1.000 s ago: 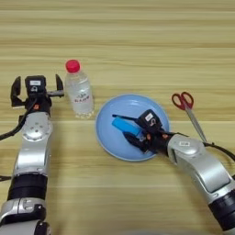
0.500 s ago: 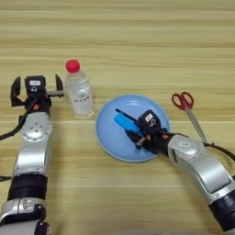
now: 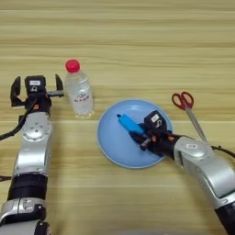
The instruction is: Move the objects on the table
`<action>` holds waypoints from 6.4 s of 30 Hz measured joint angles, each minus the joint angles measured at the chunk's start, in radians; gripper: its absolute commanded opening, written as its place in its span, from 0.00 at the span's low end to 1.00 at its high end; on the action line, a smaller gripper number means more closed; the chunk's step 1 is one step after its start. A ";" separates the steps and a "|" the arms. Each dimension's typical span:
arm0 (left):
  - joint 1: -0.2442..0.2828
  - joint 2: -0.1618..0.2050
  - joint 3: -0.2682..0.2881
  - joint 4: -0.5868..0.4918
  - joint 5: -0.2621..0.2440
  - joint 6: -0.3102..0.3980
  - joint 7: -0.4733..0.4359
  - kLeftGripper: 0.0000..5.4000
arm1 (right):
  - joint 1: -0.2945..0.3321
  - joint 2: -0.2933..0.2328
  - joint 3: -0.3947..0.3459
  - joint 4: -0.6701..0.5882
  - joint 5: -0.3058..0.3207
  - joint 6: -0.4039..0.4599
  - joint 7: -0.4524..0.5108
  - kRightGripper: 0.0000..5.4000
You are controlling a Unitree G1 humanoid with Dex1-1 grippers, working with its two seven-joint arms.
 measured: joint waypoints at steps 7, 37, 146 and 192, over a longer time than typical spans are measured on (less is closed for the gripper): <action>0.000 0.000 0.000 0.000 0.000 0.000 0.000 1.00 | -0.004 -0.001 -0.031 -0.020 0.018 0.021 -0.001 0.26; 0.001 -0.007 -0.006 -0.010 0.000 0.000 0.005 1.00 | -0.117 -0.235 -0.496 0.251 0.036 -0.112 -0.088 0.26; 0.010 -0.019 -0.009 -0.049 0.001 0.022 0.014 1.00 | -0.086 -0.095 0.072 0.177 -0.085 -0.218 0.140 0.24; 0.014 -0.020 -0.010 -0.060 0.001 0.026 0.015 1.00 | -0.110 -0.131 -0.200 0.000 0.000 -0.129 0.079 0.06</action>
